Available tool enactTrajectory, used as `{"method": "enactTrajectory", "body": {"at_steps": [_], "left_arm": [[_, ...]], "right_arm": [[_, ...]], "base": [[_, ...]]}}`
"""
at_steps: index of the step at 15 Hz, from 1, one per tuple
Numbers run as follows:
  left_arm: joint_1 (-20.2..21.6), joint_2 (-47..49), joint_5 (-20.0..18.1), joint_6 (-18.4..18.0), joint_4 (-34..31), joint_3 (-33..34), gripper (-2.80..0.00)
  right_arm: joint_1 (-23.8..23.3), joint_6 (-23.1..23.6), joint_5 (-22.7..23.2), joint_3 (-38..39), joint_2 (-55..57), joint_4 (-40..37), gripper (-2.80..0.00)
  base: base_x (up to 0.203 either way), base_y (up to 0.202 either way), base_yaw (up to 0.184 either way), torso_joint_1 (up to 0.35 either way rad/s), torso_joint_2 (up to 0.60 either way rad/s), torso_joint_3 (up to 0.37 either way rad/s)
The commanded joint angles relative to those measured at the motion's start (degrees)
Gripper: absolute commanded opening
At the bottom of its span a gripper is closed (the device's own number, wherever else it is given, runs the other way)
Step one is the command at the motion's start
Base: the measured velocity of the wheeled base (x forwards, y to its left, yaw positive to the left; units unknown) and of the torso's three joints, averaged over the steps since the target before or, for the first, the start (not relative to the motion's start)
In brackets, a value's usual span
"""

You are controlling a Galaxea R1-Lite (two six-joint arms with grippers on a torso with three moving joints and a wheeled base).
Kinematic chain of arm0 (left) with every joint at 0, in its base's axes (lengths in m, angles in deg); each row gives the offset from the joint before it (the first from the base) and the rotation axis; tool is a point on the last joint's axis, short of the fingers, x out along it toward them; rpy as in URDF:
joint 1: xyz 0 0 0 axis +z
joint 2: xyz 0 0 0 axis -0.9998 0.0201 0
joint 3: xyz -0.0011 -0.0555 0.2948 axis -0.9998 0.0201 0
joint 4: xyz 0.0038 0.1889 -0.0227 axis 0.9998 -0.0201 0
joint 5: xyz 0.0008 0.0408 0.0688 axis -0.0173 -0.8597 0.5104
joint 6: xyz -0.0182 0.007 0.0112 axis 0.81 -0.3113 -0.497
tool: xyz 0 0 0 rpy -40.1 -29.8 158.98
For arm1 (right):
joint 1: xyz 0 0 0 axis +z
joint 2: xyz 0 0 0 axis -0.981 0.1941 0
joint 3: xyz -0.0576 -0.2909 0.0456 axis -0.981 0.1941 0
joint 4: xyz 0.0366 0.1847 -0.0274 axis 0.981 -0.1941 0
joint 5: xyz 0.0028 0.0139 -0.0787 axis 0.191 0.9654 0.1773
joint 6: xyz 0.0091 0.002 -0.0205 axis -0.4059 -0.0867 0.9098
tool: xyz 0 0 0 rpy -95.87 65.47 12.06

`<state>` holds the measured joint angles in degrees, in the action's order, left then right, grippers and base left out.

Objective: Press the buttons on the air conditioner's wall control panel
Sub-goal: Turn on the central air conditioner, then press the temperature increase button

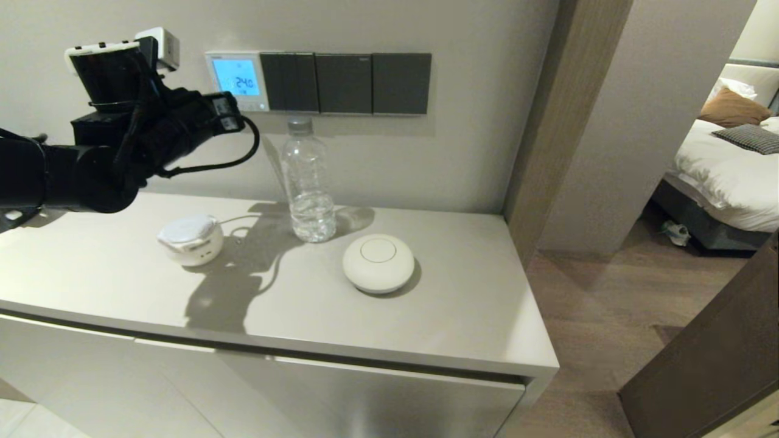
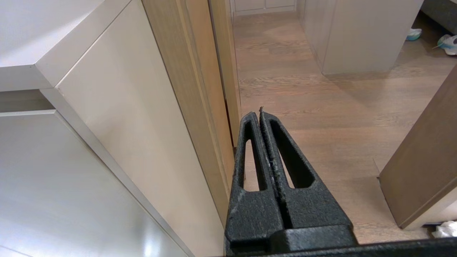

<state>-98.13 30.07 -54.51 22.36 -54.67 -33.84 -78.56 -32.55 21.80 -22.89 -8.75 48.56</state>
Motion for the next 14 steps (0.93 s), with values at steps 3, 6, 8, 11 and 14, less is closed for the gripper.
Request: {"method": "enactTrajectory", "body": {"at_steps": [3, 6, 8, 11, 14], "left_arm": [[0.2, -0.1, 0.0, 0.0, -0.1, 0.3, -2.80], [0.2, -0.2, -0.1, 0.1, -0.1, 0.6, -2.80], [0.2, -0.2, -0.8, 0.2, 0.1, 0.9, -2.80], [0.1, -0.3, -1.0, 0.2, 0.2, 1.1, -2.80], [-0.1, -0.2, -1.1, 0.2, 0.1, 1.1, -2.80]], "right_arm": [[0.0, 0.0, 0.0, 0.2, 0.0, 0.0, -2.80], [0.0, 0.0, 0.0, 0.2, 0.0, 0.0, -2.80], [0.0, 0.0, 0.0, 0.2, 0.0, 0.0, -2.80], [0.0, 0.0, 0.0, 0.2, 0.0, 0.0, -2.80], [0.0, 0.0, 0.0, 0.2, 0.0, 0.0, -2.80]], "base": [[0.000, 0.000, 0.000, 0.000, 0.00, 0.000], [0.000, 0.000, 0.000, 0.000, 0.00, 0.000], [0.000, 0.000, 0.000, 0.000, 0.00, 0.000], [0.000, 0.000, 0.000, 0.000, 0.00, 0.000], [0.000, 0.000, 0.000, 0.000, 0.00, 0.000]]}}
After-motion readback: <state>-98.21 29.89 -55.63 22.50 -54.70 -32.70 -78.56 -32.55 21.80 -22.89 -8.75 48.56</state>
